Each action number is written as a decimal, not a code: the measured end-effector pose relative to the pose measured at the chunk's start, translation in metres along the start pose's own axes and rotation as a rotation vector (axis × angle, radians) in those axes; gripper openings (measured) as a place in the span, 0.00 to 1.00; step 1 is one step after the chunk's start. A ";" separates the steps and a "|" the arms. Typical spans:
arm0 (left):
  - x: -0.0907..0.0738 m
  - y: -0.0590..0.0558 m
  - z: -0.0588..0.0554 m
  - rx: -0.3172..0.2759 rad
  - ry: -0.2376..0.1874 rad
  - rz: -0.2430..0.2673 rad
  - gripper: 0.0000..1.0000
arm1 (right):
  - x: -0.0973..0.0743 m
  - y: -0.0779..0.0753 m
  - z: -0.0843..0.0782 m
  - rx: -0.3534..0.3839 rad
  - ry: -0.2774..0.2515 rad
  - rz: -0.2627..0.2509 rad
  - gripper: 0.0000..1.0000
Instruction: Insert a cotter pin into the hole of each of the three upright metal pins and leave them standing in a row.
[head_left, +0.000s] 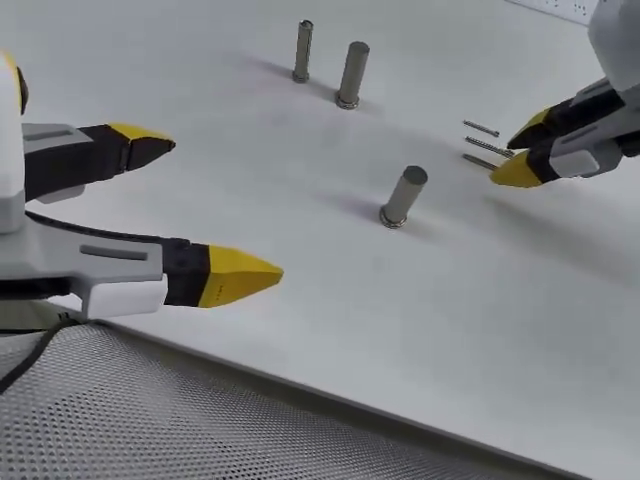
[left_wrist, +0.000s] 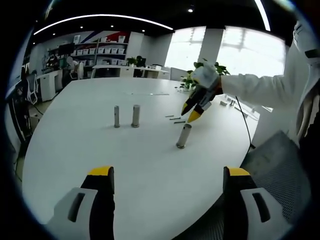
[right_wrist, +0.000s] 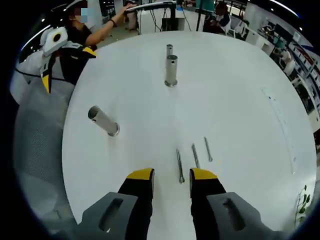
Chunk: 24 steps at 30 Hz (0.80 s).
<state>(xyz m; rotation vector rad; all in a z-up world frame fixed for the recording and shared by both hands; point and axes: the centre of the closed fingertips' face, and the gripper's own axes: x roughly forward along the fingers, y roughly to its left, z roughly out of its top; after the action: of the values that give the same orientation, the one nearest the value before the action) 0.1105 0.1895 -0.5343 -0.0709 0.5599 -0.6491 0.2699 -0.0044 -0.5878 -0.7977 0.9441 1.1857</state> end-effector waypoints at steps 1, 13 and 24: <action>0.000 0.000 0.000 0.000 0.000 0.001 0.89 | 0.001 0.000 0.000 -0.006 0.004 -0.001 0.23; -0.001 -0.001 -0.002 -0.011 -0.002 -0.008 0.86 | 0.010 -0.002 -0.011 -0.085 0.118 0.011 0.14; -0.001 -0.001 -0.007 -0.012 0.010 -0.015 0.83 | 0.020 -0.010 -0.015 -0.131 0.162 0.033 0.03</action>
<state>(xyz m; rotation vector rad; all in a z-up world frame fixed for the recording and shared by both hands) 0.1058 0.1895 -0.5397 -0.0828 0.5734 -0.6610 0.2791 -0.0122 -0.6125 -0.9982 1.0230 1.2341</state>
